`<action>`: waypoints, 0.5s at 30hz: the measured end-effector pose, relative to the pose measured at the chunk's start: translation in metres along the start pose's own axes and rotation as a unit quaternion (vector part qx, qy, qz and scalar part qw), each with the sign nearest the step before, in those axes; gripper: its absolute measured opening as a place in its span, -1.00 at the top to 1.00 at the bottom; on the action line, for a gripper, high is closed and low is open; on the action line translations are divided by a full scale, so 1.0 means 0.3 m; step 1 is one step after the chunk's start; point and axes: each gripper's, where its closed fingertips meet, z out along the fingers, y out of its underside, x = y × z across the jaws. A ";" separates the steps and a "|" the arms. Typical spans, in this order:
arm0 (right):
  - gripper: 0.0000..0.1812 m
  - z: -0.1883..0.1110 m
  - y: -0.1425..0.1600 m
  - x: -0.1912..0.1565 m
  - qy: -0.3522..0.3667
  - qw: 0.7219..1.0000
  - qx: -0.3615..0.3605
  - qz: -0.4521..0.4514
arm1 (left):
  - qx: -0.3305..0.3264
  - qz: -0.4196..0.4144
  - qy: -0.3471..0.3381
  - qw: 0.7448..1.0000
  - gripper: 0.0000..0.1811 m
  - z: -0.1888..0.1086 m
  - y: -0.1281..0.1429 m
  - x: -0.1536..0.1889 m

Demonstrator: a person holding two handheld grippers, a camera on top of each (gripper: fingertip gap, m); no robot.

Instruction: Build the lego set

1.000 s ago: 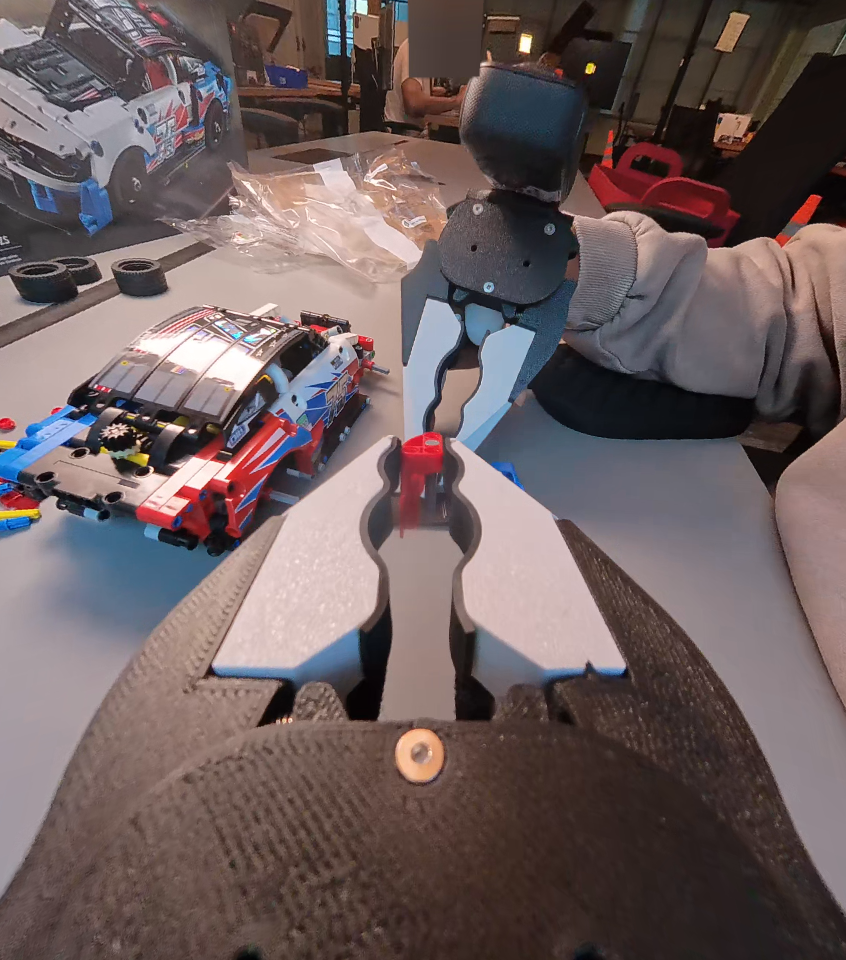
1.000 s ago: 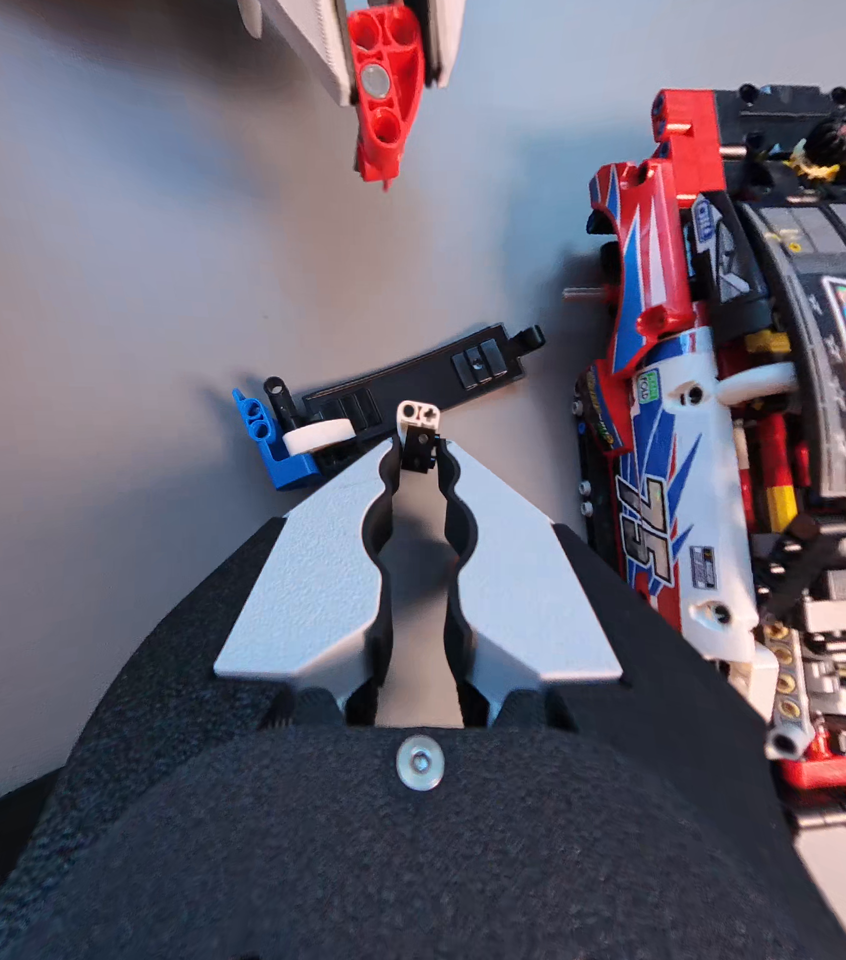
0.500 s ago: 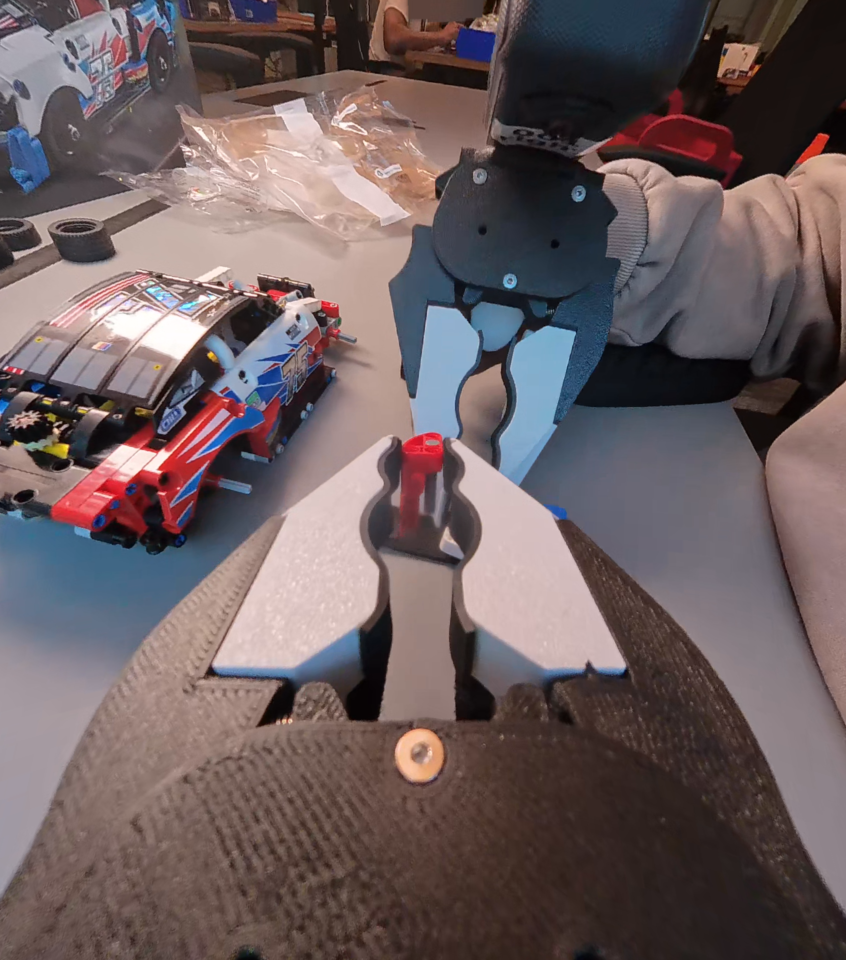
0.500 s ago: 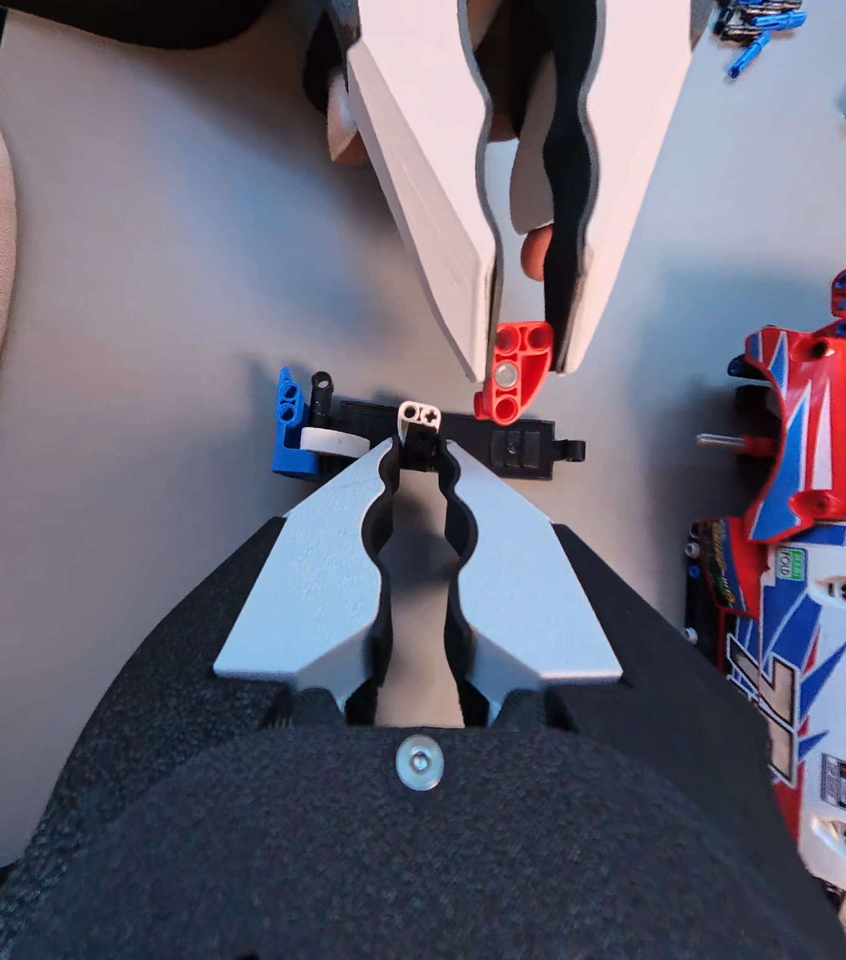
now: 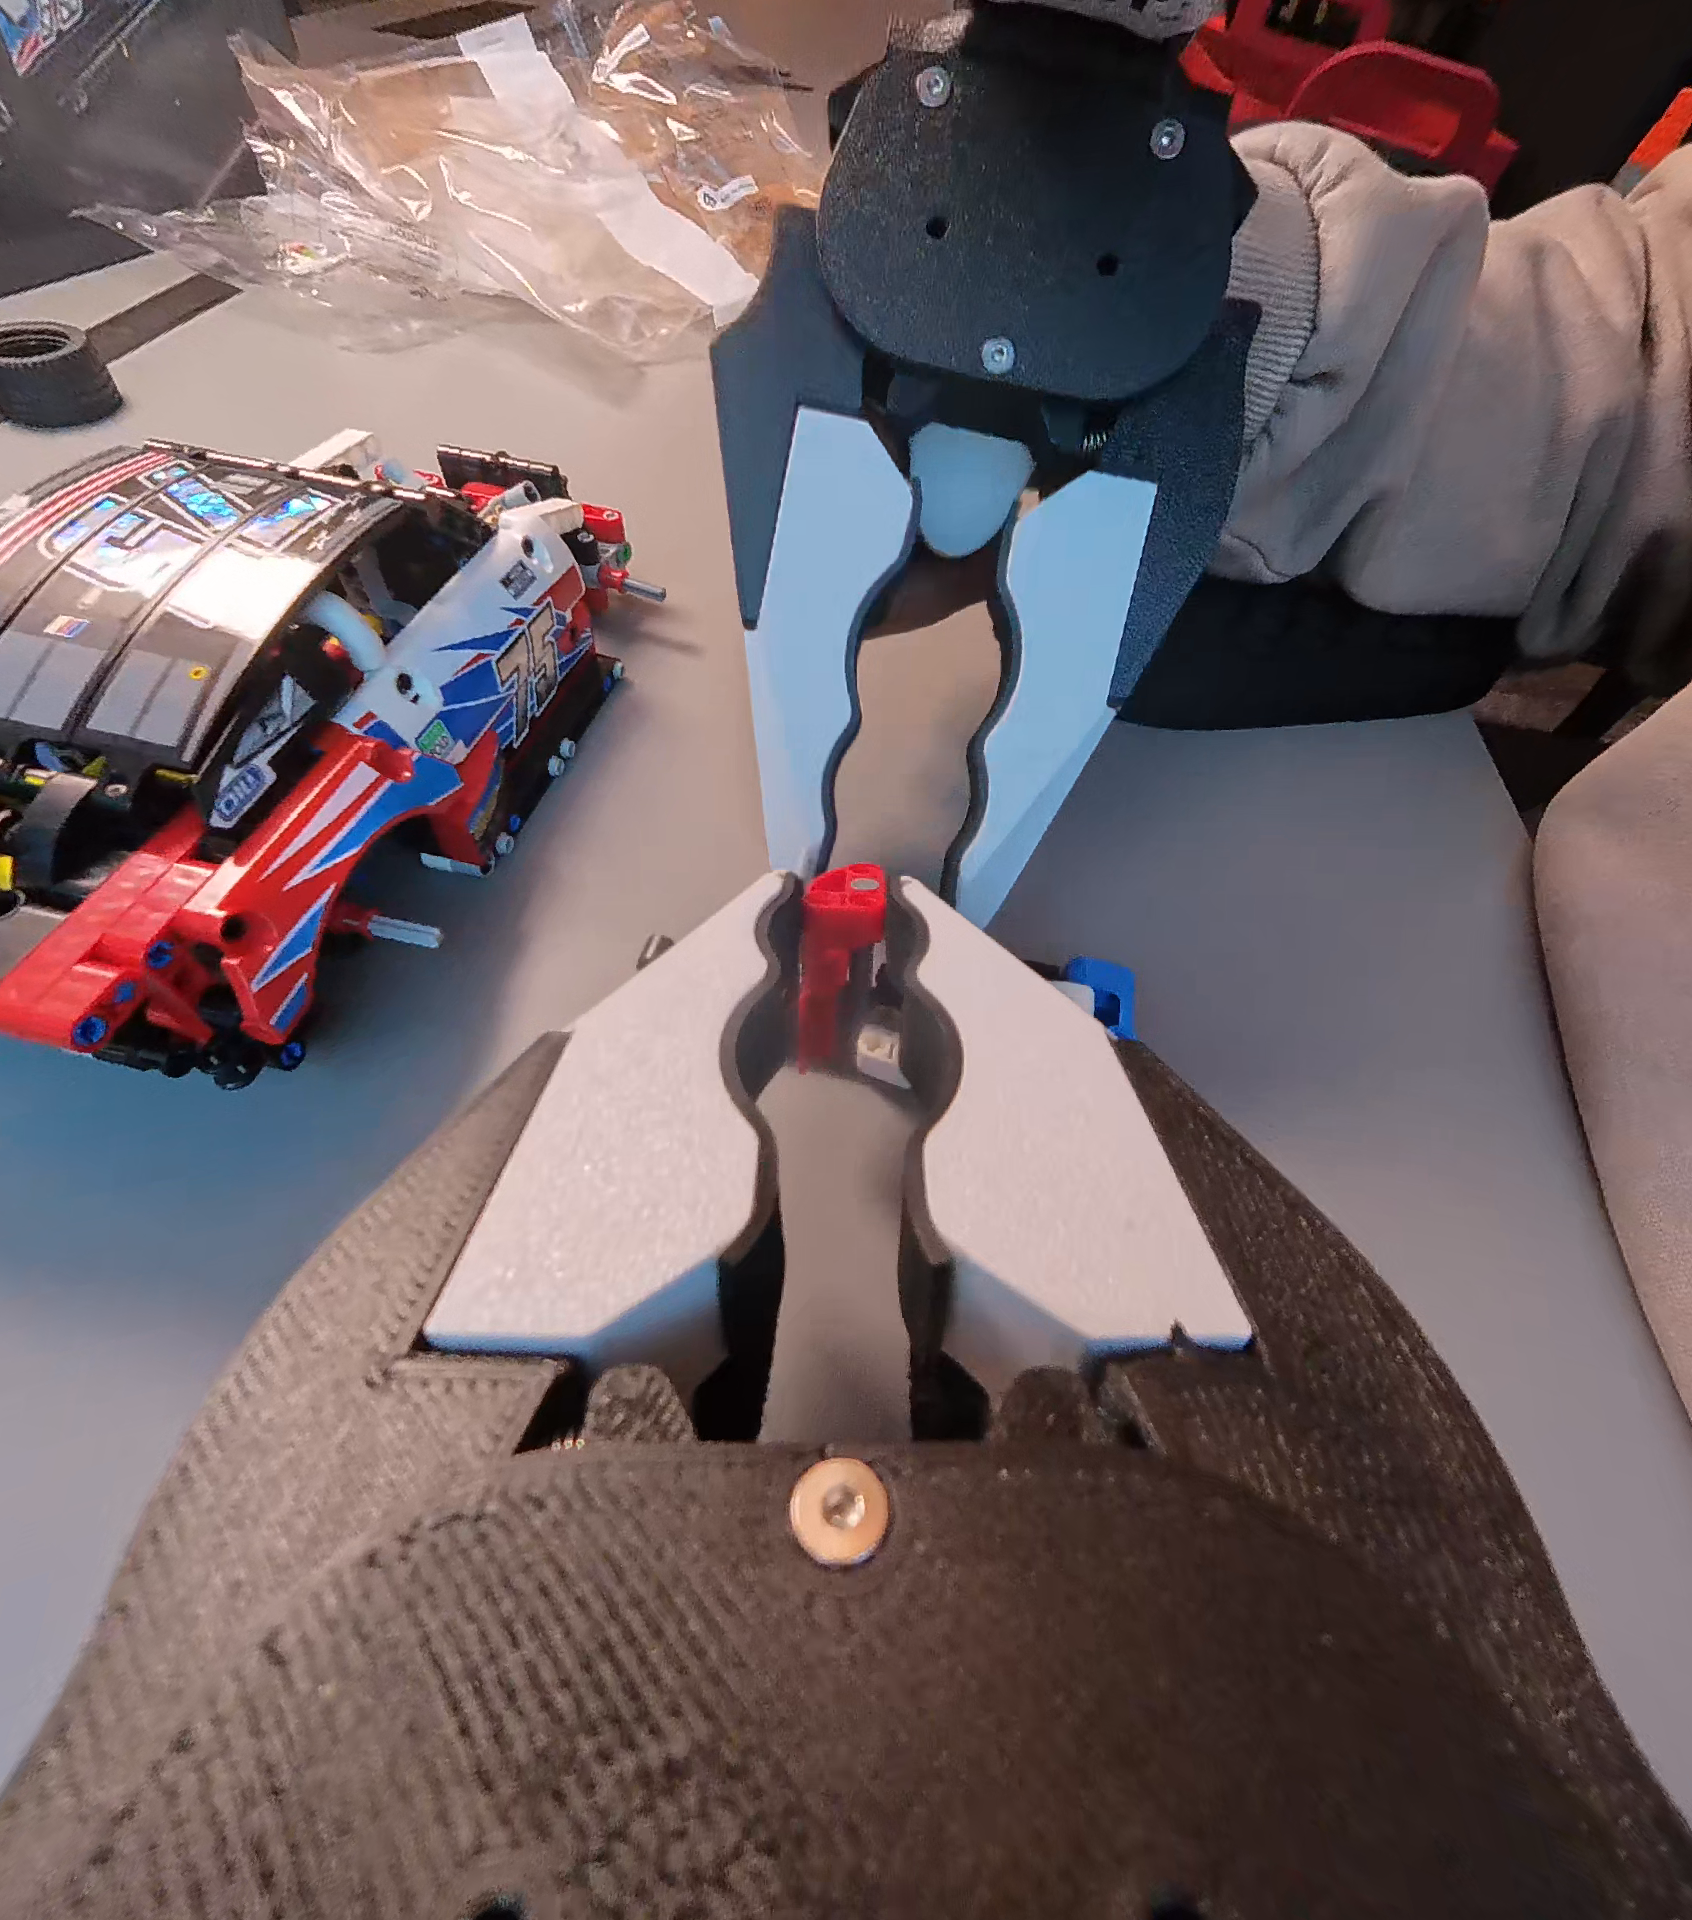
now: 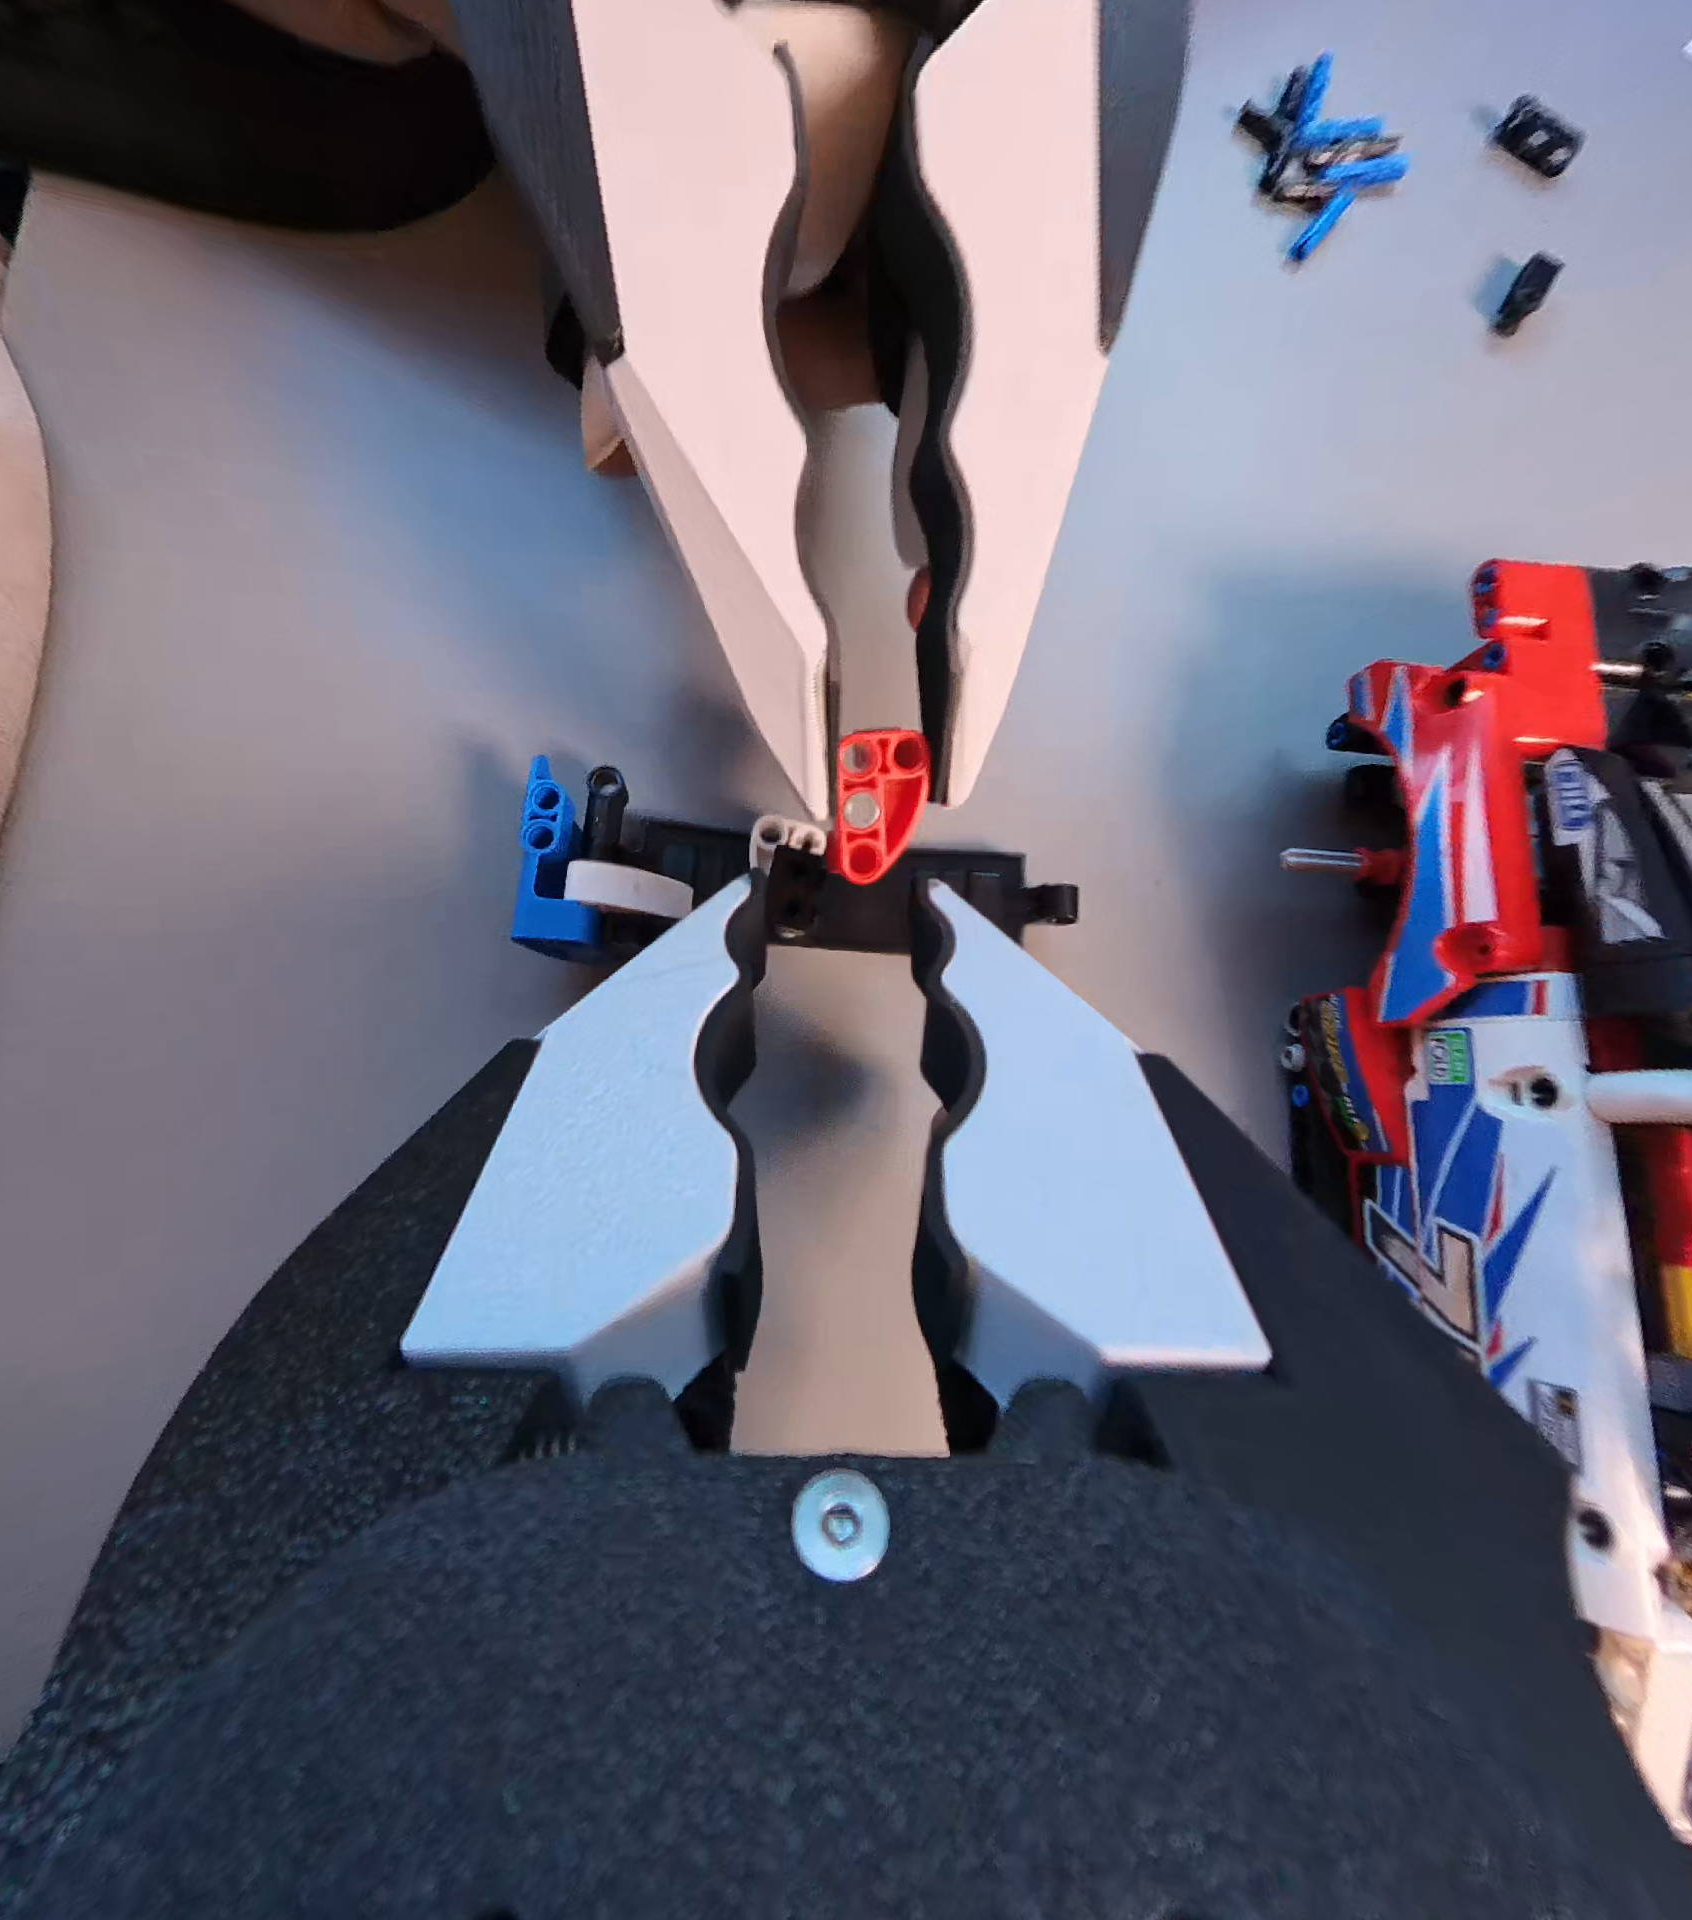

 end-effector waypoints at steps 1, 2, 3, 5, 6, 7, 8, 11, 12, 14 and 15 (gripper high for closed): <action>0.74 -0.012 -0.014 0.005 0.001 1.000 0.016 0.007 | 0.004 -0.001 0.003 1.000 0.85 -0.002 -0.004 0.002; 0.76 -0.024 -0.030 0.005 -0.002 0.999 0.033 0.013 | 0.008 -0.002 0.006 1.000 0.85 -0.003 -0.007 0.005; 0.81 -0.036 -0.047 0.006 -0.003 0.998 0.052 0.017 | 0.009 -0.002 0.009 1.000 0.85 -0.004 -0.008 0.007; 0.90 -0.050 -0.061 0.008 -0.001 0.998 0.066 0.016 | 0.011 -0.003 0.016 1.000 0.85 -0.004 -0.010 0.012; 0.91 -0.052 -0.061 0.007 -0.002 0.998 0.066 0.014 | 0.010 -0.003 0.018 1.000 0.85 -0.005 -0.009 0.013; 0.91 -0.052 -0.060 0.007 -0.002 0.998 0.064 0.015 | 0.006 -0.005 0.020 1.000 0.85 -0.004 -0.005 0.014; 0.92 -0.051 -0.057 0.007 -0.003 0.998 0.061 0.019 | -0.002 -0.005 0.023 1.000 0.85 -0.004 0.003 0.013; 0.92 -0.043 -0.044 0.012 -0.005 0.998 0.041 0.043 | -0.038 0.013 0.027 0.999 0.84 -0.003 0.036 0.009; 0.92 -0.043 -0.040 0.016 -0.004 0.998 0.035 0.051 | -0.048 0.019 0.031 0.998 0.81 -0.004 0.042 0.008; 0.92 -0.043 -0.043 0.019 -0.006 0.998 0.035 0.061 | -0.062 0.020 0.045 0.997 0.77 -0.005 0.051 0.008; 0.92 -0.043 -0.047 0.020 -0.006 0.997 0.038 0.063 | -0.066 0.018 0.049 0.996 0.76 -0.005 0.053 0.005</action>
